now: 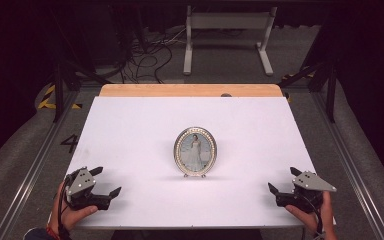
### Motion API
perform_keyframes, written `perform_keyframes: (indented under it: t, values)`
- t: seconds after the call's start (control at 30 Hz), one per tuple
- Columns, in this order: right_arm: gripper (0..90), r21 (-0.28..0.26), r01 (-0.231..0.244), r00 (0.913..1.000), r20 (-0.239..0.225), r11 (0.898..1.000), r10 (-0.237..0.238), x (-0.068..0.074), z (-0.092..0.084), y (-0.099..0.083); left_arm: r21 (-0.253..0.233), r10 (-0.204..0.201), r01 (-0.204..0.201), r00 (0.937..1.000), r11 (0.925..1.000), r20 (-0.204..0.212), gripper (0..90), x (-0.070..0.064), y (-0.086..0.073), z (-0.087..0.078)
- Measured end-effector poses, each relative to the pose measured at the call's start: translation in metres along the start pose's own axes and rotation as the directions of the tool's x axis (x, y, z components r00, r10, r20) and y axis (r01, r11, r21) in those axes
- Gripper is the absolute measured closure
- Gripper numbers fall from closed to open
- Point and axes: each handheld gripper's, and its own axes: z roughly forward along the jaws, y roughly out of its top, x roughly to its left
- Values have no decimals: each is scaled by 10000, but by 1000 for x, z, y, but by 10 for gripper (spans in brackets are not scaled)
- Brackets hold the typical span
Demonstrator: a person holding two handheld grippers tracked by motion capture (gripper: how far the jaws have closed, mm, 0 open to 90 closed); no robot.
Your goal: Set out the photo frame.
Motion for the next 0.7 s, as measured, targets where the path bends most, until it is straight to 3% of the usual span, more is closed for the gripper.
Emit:
perform_keyframes:
  t: [0.7]
  values:
    - [90,15,-26,10000,52,10000,26,-2,-1,-1,15,-23,24,10000,10000,-44,78,1,2,3]
